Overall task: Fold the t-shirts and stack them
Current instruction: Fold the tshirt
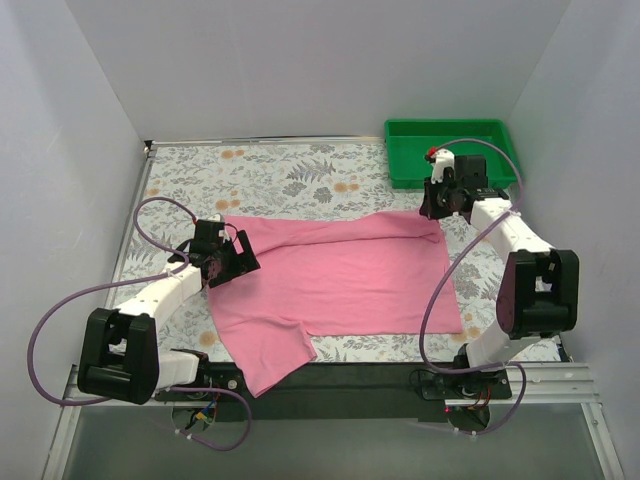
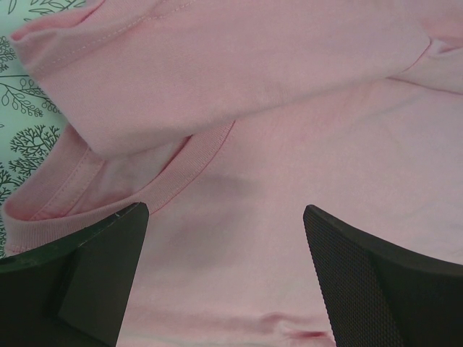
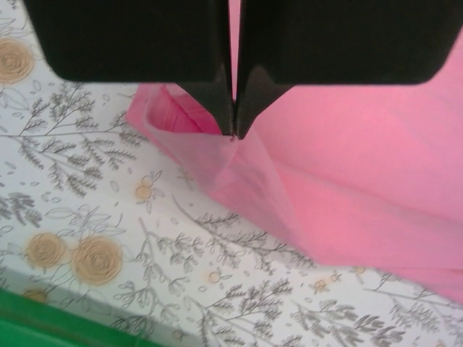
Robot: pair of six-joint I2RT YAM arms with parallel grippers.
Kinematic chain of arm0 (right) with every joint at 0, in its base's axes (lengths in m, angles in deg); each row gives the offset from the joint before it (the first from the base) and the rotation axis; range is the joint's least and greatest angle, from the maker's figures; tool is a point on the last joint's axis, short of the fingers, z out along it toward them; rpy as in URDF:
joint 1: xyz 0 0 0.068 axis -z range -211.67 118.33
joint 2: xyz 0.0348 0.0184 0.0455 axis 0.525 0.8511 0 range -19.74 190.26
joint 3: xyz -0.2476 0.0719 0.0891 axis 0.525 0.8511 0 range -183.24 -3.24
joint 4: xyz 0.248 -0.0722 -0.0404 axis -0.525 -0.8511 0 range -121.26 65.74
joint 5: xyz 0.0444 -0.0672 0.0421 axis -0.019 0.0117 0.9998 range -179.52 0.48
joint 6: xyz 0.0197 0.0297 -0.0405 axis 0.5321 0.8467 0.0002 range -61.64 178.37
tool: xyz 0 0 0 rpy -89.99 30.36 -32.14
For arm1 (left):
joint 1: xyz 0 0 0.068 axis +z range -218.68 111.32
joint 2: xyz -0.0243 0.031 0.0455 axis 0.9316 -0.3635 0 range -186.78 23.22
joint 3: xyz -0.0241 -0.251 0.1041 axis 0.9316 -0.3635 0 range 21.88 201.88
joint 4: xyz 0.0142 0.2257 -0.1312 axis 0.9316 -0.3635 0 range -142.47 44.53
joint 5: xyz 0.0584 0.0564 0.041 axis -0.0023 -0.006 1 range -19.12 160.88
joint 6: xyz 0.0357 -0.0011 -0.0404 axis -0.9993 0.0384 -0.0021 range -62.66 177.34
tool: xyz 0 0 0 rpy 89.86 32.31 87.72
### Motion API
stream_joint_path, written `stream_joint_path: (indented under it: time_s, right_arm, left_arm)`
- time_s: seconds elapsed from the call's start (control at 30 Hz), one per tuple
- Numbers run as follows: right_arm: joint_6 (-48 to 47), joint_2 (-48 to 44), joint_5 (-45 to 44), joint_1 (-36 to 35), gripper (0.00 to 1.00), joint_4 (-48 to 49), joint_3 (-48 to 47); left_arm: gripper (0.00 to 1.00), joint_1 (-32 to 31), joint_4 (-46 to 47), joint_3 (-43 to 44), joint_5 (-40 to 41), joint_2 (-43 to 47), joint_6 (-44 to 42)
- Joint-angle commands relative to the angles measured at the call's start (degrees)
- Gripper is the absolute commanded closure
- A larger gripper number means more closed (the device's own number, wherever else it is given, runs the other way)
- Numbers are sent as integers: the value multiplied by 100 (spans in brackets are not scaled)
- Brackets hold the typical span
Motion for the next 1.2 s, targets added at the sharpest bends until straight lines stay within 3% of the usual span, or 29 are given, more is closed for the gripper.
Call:
stream_joint_path:
  time_s: [0.0,0.27,0.53,0.63,0.87,1.0,1.17]
  right_arm:
    - [187,-516,520,3,99,62,329]
    - [767,-1130,907,-32,99,71,1576]
    - [1479,-1668,-41,-32,99,62,2711]
    - [1629,-1790,-392,-32,99,88,2791]
    - [1664,-1782,-859,-14,99,185,2721]
    - [1726,-1668,-684,-23,99,325,2747]
    - [1673,-1659,-605,-23,99,440,2756]
  left_arm:
    - [18,-23,72,119,107,165,-18]
    - [19,-23,19,110,186,208,131]
    - [20,-23,-165,233,204,411,474]
    - [21,-5,-376,522,590,367,719]
    - [22,346,-860,1577,1074,-388,958]
    - [23,391,-939,2438,1232,-1326,923]
    - [35,391,-1202,3449,1802,-2408,870]
